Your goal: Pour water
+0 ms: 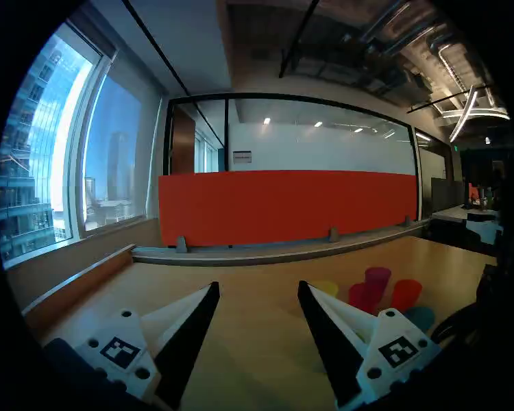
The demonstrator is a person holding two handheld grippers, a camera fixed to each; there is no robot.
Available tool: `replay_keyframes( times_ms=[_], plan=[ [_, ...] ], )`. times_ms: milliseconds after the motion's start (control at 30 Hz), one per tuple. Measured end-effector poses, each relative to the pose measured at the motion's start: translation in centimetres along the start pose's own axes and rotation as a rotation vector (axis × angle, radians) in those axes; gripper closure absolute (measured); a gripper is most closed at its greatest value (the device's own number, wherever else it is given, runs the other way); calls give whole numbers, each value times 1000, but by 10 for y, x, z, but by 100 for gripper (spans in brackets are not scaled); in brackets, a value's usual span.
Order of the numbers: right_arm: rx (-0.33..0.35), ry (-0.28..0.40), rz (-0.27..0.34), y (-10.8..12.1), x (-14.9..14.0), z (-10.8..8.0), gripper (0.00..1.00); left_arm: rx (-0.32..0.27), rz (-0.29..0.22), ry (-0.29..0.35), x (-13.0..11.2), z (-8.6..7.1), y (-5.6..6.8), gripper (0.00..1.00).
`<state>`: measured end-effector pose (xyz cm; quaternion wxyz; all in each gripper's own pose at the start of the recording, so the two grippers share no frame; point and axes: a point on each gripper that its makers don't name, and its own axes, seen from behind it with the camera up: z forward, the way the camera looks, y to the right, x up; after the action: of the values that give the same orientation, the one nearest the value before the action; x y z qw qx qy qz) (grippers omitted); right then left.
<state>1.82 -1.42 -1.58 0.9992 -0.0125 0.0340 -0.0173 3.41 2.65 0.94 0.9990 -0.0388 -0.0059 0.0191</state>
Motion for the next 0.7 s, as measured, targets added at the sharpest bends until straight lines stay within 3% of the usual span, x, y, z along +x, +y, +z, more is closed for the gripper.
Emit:
replay_keyframes(
  times_ms=[300, 700],
  plan=[
    [-27, 7, 28, 7, -1, -3, 1, 40, 34, 26, 5, -3, -2, 16],
    [-60, 15, 65, 17, 1, -7, 1, 81, 25, 34, -14, -6, -1, 16]
  ],
)
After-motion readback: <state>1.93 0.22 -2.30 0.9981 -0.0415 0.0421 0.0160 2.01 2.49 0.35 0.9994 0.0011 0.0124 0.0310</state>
